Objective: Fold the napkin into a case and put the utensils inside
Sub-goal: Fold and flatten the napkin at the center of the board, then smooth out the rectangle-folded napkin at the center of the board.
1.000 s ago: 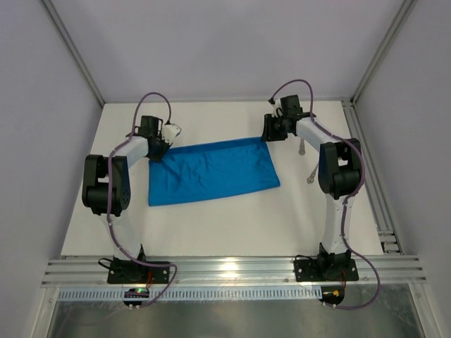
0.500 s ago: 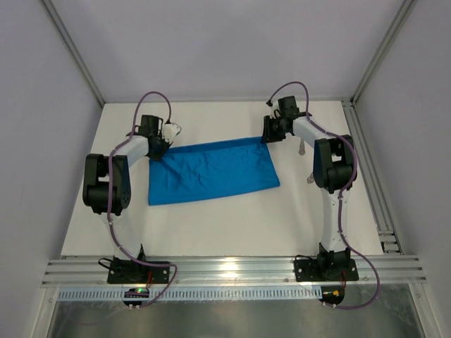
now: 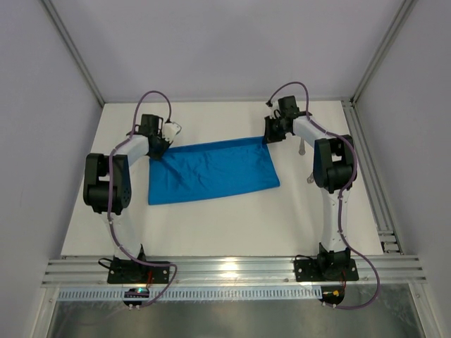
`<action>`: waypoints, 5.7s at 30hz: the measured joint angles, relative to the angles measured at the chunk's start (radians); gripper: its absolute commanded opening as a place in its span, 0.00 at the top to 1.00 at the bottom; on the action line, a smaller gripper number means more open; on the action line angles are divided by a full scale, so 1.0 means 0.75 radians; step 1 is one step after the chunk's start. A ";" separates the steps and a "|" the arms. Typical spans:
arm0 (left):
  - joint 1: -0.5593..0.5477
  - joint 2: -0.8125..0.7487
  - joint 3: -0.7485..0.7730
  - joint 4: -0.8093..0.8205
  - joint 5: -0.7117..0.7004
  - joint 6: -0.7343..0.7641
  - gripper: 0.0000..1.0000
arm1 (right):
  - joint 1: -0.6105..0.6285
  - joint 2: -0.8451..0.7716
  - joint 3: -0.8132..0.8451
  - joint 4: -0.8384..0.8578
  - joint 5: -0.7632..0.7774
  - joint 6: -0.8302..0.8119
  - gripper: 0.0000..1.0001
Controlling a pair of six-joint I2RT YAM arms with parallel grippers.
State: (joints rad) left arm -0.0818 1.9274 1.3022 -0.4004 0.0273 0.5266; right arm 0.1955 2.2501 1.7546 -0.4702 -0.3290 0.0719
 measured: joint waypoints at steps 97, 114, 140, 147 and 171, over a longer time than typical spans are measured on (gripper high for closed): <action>-0.124 -0.318 -0.382 -0.396 0.063 -0.131 0.71 | 0.003 -0.583 -0.873 0.167 0.196 0.293 0.66; -0.124 -0.448 -0.477 -0.330 0.014 -0.064 0.66 | 0.006 -0.943 -1.246 0.137 0.204 0.362 0.54; -0.205 -0.396 -0.488 -0.338 0.032 -0.130 0.85 | 0.409 -0.730 -1.092 0.283 0.257 0.491 0.96; -0.206 -0.361 -0.459 -0.329 0.015 -0.132 0.86 | 0.251 -0.812 -1.241 0.397 0.189 0.567 0.96; -0.202 -0.363 -0.443 -0.334 0.021 -0.119 0.76 | 0.014 -1.054 -1.344 0.090 0.455 0.513 0.96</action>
State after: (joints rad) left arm -0.2333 1.6554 0.9703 -0.6506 0.0433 0.4374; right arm 0.2062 1.4593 0.7467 -0.4030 0.0120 0.4568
